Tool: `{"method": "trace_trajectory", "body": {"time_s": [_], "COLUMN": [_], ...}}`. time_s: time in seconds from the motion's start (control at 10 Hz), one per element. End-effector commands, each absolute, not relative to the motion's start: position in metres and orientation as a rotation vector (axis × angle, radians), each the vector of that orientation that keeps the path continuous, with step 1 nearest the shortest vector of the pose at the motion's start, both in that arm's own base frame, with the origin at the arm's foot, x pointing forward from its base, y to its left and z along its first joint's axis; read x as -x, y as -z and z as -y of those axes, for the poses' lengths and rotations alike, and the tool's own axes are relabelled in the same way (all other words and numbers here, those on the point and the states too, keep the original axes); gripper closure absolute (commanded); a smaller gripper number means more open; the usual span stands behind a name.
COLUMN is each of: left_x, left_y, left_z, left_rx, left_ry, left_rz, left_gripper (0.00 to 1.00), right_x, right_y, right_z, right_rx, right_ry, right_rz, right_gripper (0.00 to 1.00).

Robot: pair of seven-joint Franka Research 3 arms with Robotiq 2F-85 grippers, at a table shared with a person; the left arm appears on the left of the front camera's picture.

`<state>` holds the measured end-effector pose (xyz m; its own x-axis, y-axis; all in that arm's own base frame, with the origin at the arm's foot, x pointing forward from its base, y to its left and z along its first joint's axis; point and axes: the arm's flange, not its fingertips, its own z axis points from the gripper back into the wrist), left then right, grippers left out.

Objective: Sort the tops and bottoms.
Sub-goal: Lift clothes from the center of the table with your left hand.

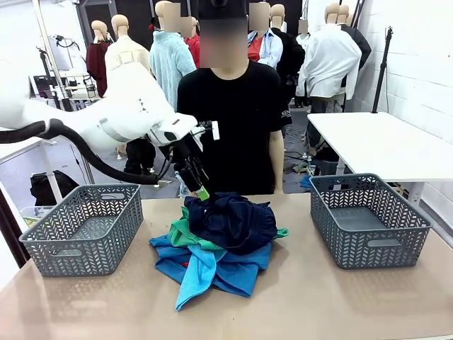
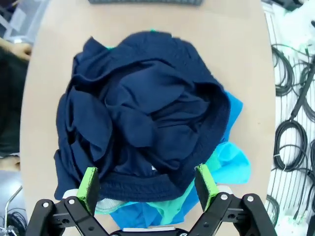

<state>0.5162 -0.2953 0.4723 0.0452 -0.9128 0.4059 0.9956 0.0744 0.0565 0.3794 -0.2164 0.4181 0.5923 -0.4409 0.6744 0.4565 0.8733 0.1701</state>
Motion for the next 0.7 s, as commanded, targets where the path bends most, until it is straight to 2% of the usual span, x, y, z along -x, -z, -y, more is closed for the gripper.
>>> {"method": "trace_trajectory", "body": {"time_s": [0.0,0.4,0.6], "left_x": [-0.519,-0.517,-0.520], "left_y": [-0.471,-0.433,-0.407], "left_z": [0.299,0.310,0.319], "left_rx": [0.336,0.377,0.276], "left_ry": [1.562,1.636,1.699], "left_rz": [0.327,0.396,0.446], "left_gripper": [0.00,0.00,0.00], "right_x": [-0.379,-0.379,-0.379], "right_y": [-0.420,-0.420,-0.420], "right_z": [0.215,0.215,0.215], "right_rx": [0.028,0.028,0.028], "right_ry": [0.518,0.518,0.518], "right_rz": [0.772,0.772,0.772], "right_gripper": [0.00,0.00,0.00]}}
